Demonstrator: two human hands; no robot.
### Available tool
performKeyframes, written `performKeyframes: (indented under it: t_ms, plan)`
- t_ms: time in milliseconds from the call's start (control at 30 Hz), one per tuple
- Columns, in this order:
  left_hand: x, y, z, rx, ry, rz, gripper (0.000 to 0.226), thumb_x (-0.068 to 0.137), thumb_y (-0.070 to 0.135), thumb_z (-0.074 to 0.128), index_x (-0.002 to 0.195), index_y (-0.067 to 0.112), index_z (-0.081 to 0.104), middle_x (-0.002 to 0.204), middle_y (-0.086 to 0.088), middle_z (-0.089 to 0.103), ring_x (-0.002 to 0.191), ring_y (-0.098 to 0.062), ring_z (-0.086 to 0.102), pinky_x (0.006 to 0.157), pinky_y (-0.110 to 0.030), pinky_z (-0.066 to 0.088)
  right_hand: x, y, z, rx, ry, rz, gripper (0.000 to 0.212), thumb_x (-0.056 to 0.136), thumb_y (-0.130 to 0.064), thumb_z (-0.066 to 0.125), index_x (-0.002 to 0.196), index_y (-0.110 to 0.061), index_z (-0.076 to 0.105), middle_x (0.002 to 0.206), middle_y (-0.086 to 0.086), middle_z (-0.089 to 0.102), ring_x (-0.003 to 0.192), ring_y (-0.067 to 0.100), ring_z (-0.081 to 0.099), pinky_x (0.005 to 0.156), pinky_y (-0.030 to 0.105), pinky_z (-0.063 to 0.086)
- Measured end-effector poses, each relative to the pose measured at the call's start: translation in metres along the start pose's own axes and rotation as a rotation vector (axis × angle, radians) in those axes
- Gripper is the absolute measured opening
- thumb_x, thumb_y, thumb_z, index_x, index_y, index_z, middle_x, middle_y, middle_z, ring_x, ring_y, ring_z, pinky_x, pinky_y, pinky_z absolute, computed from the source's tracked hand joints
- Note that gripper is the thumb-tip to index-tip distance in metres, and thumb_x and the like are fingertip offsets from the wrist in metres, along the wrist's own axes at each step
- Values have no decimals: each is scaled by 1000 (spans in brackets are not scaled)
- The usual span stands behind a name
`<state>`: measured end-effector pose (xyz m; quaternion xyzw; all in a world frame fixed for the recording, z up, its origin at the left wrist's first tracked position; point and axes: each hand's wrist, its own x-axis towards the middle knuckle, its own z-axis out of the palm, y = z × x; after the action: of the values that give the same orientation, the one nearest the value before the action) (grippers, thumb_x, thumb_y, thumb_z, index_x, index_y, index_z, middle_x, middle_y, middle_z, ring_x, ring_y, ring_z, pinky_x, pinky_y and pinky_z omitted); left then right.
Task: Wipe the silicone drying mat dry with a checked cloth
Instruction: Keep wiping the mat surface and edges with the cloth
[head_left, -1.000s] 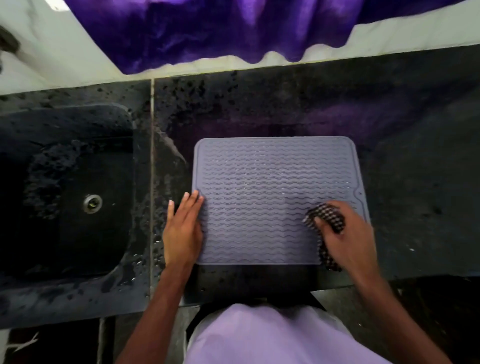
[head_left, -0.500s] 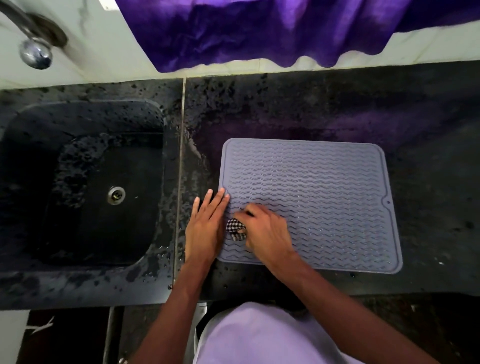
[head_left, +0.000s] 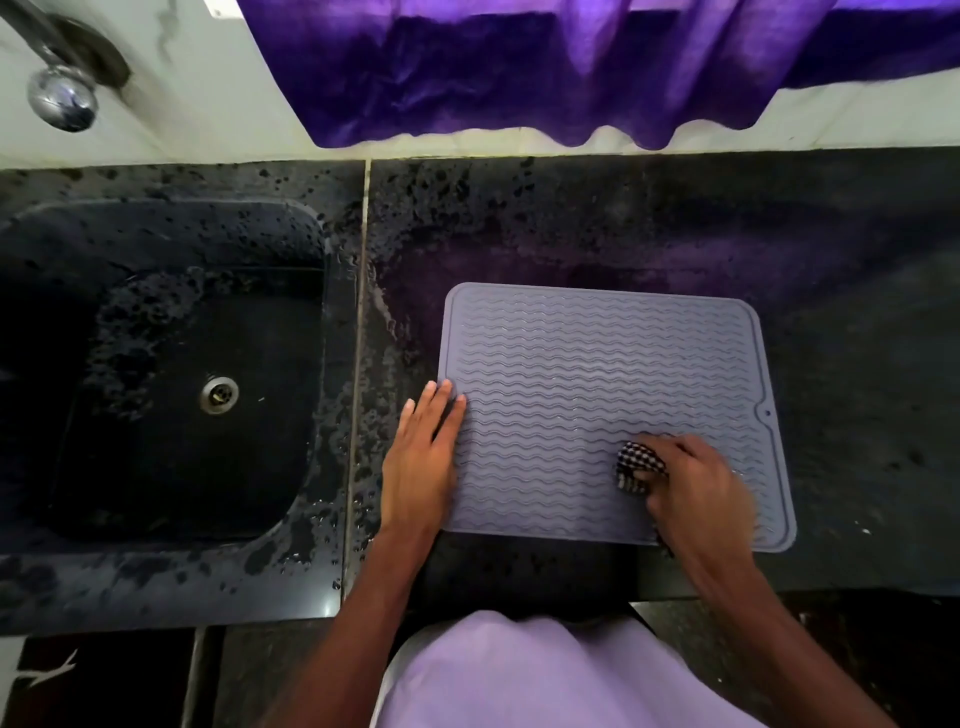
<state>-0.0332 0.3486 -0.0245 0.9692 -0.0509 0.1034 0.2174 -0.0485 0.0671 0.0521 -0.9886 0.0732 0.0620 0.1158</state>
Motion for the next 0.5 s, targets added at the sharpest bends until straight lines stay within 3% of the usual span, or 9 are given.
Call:
performKeyframes:
  t_ms: [67,133,200,300,500]
  plan:
    - [2,11,3,-29,-3,-21,60,87,-16,57,144,3,55,154,-14,49,145,-28,44,122,-43,33,0,-13,2,48,32,-34,52,62,-2,69,109,-26,69,103,3,66,89,33,64,68,39,54]
    - [5,21,6,-41,-15,7,47,98,1,47,144,3,55,153,-15,50,142,-29,47,119,-45,37,0,-37,6,110,48,-103,55,60,-3,69,109,-28,68,102,0,66,88,30,64,69,37,55]
    - [9,28,9,-27,-31,17,45,104,16,40,144,3,55,152,-14,51,141,-29,49,118,-42,38,-2,-64,12,130,21,-186,55,61,-5,70,110,-29,67,102,-2,65,89,27,64,68,36,55]
    - [9,27,15,43,-34,55,45,105,19,38,144,2,55,153,-13,51,140,-30,50,120,-38,35,-5,-87,22,72,-41,-267,54,60,-8,70,108,-32,65,101,-5,63,90,24,64,63,36,55]
    - [7,24,15,38,-2,56,44,104,16,41,145,3,54,154,-12,50,142,-27,48,119,-39,35,-2,-53,19,6,-27,-147,51,58,-9,70,103,-33,67,96,-5,63,87,25,64,58,36,54]
